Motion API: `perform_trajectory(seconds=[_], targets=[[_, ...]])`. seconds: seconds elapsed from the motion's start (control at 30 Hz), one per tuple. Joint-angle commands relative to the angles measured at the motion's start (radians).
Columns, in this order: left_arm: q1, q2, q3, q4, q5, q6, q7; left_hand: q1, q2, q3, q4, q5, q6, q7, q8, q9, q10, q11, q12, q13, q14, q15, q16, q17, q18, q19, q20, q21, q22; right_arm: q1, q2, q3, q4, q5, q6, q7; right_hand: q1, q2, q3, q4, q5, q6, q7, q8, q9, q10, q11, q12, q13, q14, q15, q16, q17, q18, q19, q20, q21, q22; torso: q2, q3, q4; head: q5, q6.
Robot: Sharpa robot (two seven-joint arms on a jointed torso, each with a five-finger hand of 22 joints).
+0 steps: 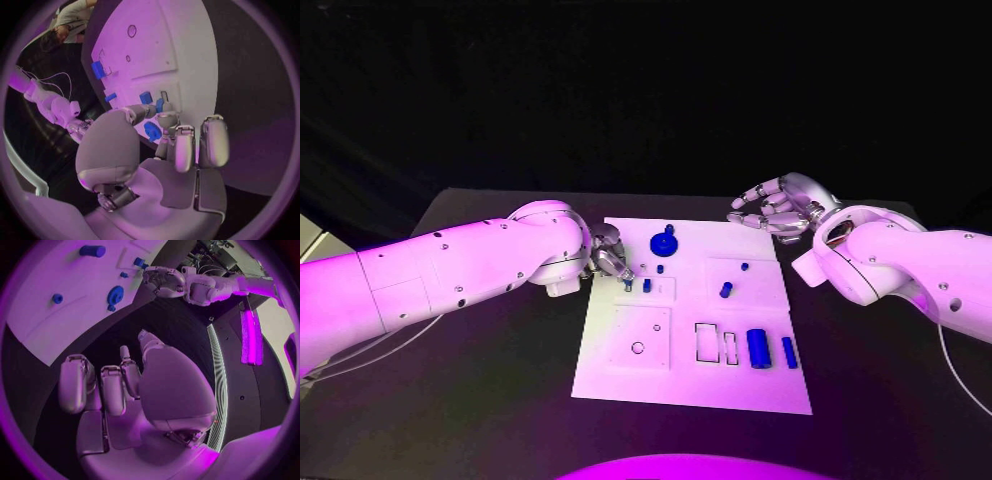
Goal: Assemble the parts on the task board
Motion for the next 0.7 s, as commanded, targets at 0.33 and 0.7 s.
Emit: perform_trajectory(seconds=[0.33,0.7], targets=[[-0.001,0.0,-0.002,0.006,-0.024,0.048,0.008,0.003,0.006,0.174,-0.182,0.004,0.017,-0.01,0.003,0.001,0.008,-0.001,0.003,0.0,0.097,-0.009,0.008,0.239,-0.02,0.01,0.0,0.005,0.002,-0.002,0.0,0.0,0.0,-0.008,0.016,0.007,-0.009,-0.001,0.007,0.0,0.007,-0.006,0.002,0.007,0.001,0.0,-0.005,-0.001,0.075,0.049,-0.001,-0.005,0.048,0.015,0.004,-0.004,-0.005,0.029,0.0,0.0007,-0.0008,0.002,-0.003],[-0.002,0.003,-0.006,0.006,-0.028,0.065,0.007,0.004,0.006,0.173,-0.183,0.005,0.018,-0.01,0.003,0.001,0.007,-0.001,0.001,-0.002,0.096,-0.009,0.007,0.238,-0.02,0.009,0.0,0.004,0.001,-0.002,-0.001,0.0,0.0,-0.008,0.016,0.006,-0.009,-0.001,0.007,0.0,0.007,-0.006,0.002,0.007,0.001,0.0,-0.005,-0.001,0.075,0.049,-0.001,-0.005,0.048,0.015,0.004,-0.004,-0.005,0.029,0.0,0.0008,-0.0011,0.004,-0.006]])
